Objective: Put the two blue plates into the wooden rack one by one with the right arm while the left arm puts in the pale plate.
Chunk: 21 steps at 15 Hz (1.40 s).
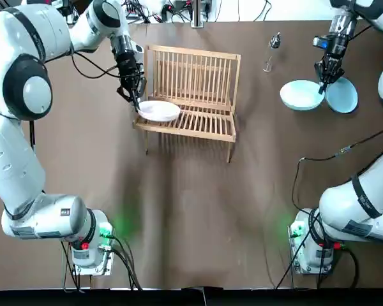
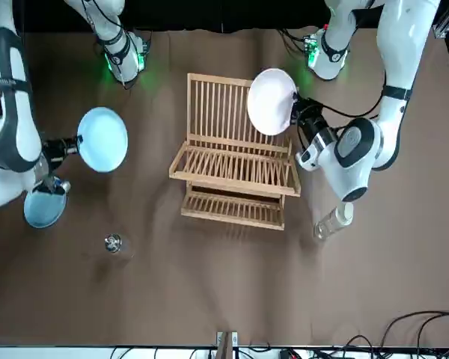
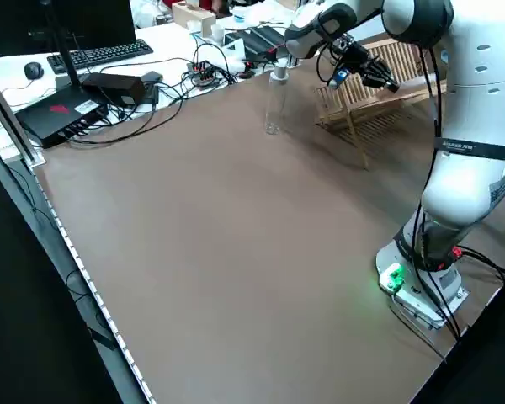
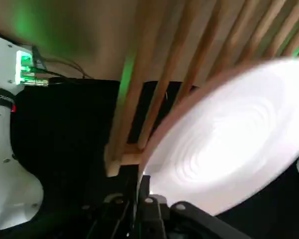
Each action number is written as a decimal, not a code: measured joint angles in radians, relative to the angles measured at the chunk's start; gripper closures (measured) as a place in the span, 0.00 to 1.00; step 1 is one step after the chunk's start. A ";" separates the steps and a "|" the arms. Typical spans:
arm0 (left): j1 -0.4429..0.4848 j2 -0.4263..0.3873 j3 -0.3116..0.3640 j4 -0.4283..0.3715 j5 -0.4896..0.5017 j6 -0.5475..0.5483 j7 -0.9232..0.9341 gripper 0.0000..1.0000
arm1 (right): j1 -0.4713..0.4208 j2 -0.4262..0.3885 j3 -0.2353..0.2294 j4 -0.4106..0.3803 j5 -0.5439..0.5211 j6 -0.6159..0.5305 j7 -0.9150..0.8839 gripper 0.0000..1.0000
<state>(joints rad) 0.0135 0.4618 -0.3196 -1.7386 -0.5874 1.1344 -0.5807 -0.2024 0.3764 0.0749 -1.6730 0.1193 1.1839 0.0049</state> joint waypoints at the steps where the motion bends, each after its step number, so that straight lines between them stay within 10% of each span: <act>1: -0.002 0.009 0.000 0.004 -0.004 0.006 -0.005 0.84 | 0.014 -0.014 0.000 0.000 0.029 -0.060 0.060 0.96; 10: 0.120 -0.010 0.012 0.185 0.100 0.012 0.041 0.03 | 0.153 -0.090 0.005 -0.068 0.537 -0.229 0.683 0.97; 21: 0.264 -0.281 0.008 0.298 0.648 0.303 0.484 0.01 | 0.436 -0.090 0.007 -0.228 0.732 0.100 0.794 0.97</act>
<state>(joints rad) 0.2772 0.1807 -0.3112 -1.4404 0.0603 1.4374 -0.0967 0.2337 0.2866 0.0819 -1.9008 0.8517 1.2838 0.7993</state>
